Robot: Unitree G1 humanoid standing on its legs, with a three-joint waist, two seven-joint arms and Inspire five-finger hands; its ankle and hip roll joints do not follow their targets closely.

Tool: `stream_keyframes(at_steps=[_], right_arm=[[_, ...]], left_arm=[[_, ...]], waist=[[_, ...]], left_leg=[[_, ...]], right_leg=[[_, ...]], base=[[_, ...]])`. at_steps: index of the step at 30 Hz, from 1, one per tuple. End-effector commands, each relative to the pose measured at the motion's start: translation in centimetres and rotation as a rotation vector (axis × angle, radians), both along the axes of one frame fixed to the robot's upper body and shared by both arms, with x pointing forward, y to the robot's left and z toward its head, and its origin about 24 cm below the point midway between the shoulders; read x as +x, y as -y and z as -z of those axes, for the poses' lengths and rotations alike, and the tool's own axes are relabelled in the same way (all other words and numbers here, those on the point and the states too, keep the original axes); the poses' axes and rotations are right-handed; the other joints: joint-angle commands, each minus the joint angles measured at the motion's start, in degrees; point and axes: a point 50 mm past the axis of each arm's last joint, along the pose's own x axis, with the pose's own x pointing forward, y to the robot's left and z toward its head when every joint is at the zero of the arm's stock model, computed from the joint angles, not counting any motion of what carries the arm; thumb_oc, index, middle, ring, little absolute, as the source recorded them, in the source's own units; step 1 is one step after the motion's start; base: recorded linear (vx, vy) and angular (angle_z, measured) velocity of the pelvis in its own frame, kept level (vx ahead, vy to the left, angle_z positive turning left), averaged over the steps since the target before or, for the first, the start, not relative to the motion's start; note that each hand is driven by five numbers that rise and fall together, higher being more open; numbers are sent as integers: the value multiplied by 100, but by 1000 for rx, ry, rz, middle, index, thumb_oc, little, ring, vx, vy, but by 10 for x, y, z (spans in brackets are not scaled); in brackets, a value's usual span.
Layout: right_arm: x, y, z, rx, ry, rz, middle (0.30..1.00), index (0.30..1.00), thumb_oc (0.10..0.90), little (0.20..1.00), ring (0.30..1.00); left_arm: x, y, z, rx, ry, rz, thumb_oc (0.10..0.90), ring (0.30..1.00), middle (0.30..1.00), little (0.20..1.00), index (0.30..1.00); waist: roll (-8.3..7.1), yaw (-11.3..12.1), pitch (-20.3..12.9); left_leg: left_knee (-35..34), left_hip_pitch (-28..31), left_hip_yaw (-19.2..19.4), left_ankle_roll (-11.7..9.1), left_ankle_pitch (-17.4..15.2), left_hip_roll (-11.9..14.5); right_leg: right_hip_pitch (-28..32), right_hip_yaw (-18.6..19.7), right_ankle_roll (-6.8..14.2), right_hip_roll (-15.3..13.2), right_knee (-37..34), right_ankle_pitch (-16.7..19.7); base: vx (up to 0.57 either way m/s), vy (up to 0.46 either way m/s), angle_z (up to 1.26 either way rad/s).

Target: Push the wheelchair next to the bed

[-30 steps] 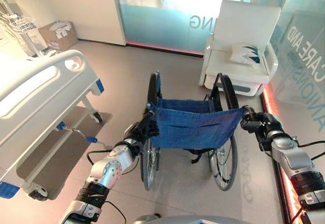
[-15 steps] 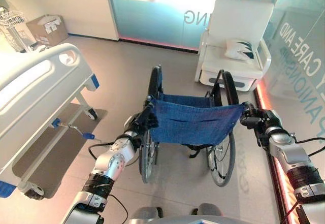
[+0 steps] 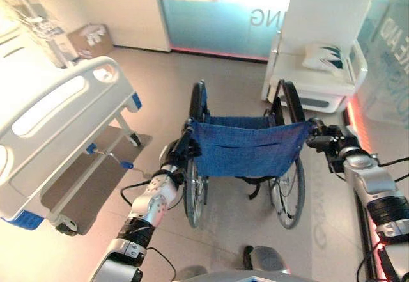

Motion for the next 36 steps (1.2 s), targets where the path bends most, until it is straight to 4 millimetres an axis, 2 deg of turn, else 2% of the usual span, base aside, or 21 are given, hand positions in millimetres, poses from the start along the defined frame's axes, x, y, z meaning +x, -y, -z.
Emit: stream_keyframes(at_steps=[1, 3, 6, 7, 10, 11, 12, 14, 15, 17, 18, 20, 22, 23, 25, 27, 30, 32, 33, 34, 36], right_arm=[[19, -102, -23, 246, 179, -430, 300, 300, 400, 300, 300], [20, -98, -27, 241, 192, -412, 300, 300, 400, 300, 300], [22, -97, -32, 239, 210, -393, 300, 300, 400, 300, 300], [25, -99, -35, 236, 214, -383, 300, 300, 400, 300, 300], [26, -98, -37, 239, 217, -370, 300, 300, 400, 300, 300], [24, -96, -36, 237, 218, -365, 300, 300, 400, 300, 300], [23, -92, -34, 237, 216, -361, 300, 300, 400, 300, 300], [22, -87, -34, 231, 216, -359, 300, 300, 400, 300, 300], [22, -86, -32, 231, 214, -361, 300, 300, 400, 300, 300], [22, -87, -29, 244, 214, -374, 300, 300, 400, 300, 300], [21, -87, -28, 250, 217, -378, 300, 300, 400, 300, 300], [21, -87, -25, 270, 244, -362, 300, 300, 400, 300, 300], [22, -88, -24, 275, 260, -349, 300, 300, 400, 300, 300], [22, -88, -25, 272, 269, -347, 300, 300, 400, 300, 300], [23, -86, -28, 267, 294, -358, 300, 300, 400, 300, 300], [26, -86, -32, 276, 297, -370, 300, 300, 400, 300, 300], [33, -85, -39, 276, 308, -359, 300, 300, 400, 300, 300], [40, -82, -48, 267, 322, -343, 300, 300, 400, 300, 300], [42, -79, -53, 263, 331, -339, 300, 300, 400, 300, 300], [44, -77, -55, 267, 337, -337, 300, 300, 400, 300, 300], [44, -77, -57, 266, 339, -332, 300, 300, 400, 300, 300]], left_arm=[[12, 37, -16, -93, 97, 32, 400, 300, 300, 300, 300], [12, 35, -17, -97, 104, 34, 400, 300, 300, 300, 300], [11, 28, -19, -89, 116, 31, 400, 300, 300, 300, 300], [10, 23, -19, -86, 120, 32, 400, 300, 300, 300, 300], [10, 19, -19, -85, 123, 34, 400, 300, 300, 300, 300], [8, 17, -18, -82, 123, 36, 400, 300, 300, 300, 300], [6, 14, -16, -82, 121, 34, 400, 300, 300, 300, 300], [4, 11, -16, -85, 118, 26, 400, 300, 300, 300, 300], [4, 8, -16, -88, 112, 19, 400, 300, 300, 300, 300], [4, 6, -15, -87, 98, -1, 400, 300, 300, 300, 300], [5, 4, -14, -87, 93, -8, 400, 300, 300, 300, 300], [8, 6, -14, -87, 83, 0, 400, 300, 300, 300, 300], [9, 8, -13, -92, 76, 6, 400, 300, 300, 300, 300], [9, 9, -12, -92, 72, 9, 400, 300, 300, 300, 300], [8, 11, -10, -86, 62, 11, 400, 300, 300, 300, 300], [7, 11, -8, -86, 49, 5, 400, 300, 300, 300, 300], [8, 12, -5, -82, 42, 13, 400, 300, 300, 300, 300], [8, 11, -5, -75, 47, 25, 400, 300, 300, 300, 300], [7, 10, -4, -72, 56, 21, 400, 300, 300, 300, 300], [6, 9, -4, -68, 64, 22, 400, 300, 300, 300, 300], [5, 9, -5, -58, 67, 23, 400, 300, 300, 300, 300]], waist=[[-327, 153, -139], [-365, 225, -52], [-325, 357, 92], [-203, 471, 146], [-103, 660, 180], [-28, 769, 169], [-38, 843, 155], [-72, 913, 128], [-138, 944, 88], [-225, 1024, -10], [-245, 1067, -11], [-353, 1236, -92], [-397, 1276, -113], [-384, 1269, -110], [-292, 1241, -87], [-232, 1211, -74], [-253, 1226, -19], [-285, 1211, 78], [-326, 1166, 151], [-414, 1069, 219], [-495, 947, 291]], left_leg=[[2641, -587, 392, -7, 1862, -89], [2839, -1117, 584, 85, 1700, 124], [1628, -1304, 706, 246, 1671, 352], [197, -1393, 826, 185, 1974, 419], [-1022, -1606, 825, 76, 2330, 303], [-1734, -1747, 786, -53, 2787, 284], [-1830, -1857, 786, -81, 2938, 248], [-1674, -1966, 789, -68, 2935, 210], [-1624, -1906, 802, 50, 2711, 130], [-1478, -1844, 807, 153, 2297, 46], [-1336, -1887, 904, 267, 2215, 78], [-1149, -1867, 945, 448, 1920, 12], [-1163, -1780, 845, 569, 1822, -101], [-1201, -1689, 791, 637, 1801, -144], [-1225, -1510, 746, 741, 1692, -141], [-1271, -1259, 777, 804, 1558, -116], [-1296, -1062, 752, 805, 1468, -102], [-1279, -847, 651, 766, 1365, -105], [-1236, -723, 600, 739, 1241, -124], [-1198, -614, 544, 748, 1089, -216], [-1154, -478, 435, 783, 909, -328]], right_leg=[[425, 46, 117, -189, -1544, 988], [630, 61, 64, -158, -1556, 879], [894, 198, 67, 5, -1509, 692], [1046, 230, 88, 222, -1488, 565], [1307, 245, 116, 438, -1557, 456], [1552, 301, 107, 585, -1656, 367], [1742, 370, 96, 622, -1773, 322], [1885, 412, 92, 610, -1852, 255], [1937, 387, 138, 505, -1892, 207], [2041, 268, 233, 305, -1865, 53], [2077, 195, 256, 249, -1850, 55], [2193, -168, 466, -78, -1640, -33], [2057, -233, 626, -244, -1132, 134], [1848, -260, 748, -378, -626, 394], [1454, -281, 814, -596, 520, 751], [1115, -391, 781, -795, 1054, 949], [907, -560, 725, -833, 388, 806], [667, -640, 721, -790, -369, 825], [482, -639, 783, -787, -948, 1007], [146, -500, 954, -761, -1486, 1473], [-182, -288, 1111, -720, -1818, 1919]], base=[[182, -154, -7], [222, -128, -1], [353, -9, 12], [395, 87, -3], [422, 91, -4], [518, 103, -15], [468, 91, -25], [290, 61, -38], [351, 106, -44], [348, 117, -29], [293, 106, -23], [285, 129, -20], [236, 170, -19], [194, 190, -24], [256, 226, -12], [277, 144, 13], [240, -75, -9], [255, -176, -43], [290, -223, -37], [326, -228, -31], [353, -187, -7]])
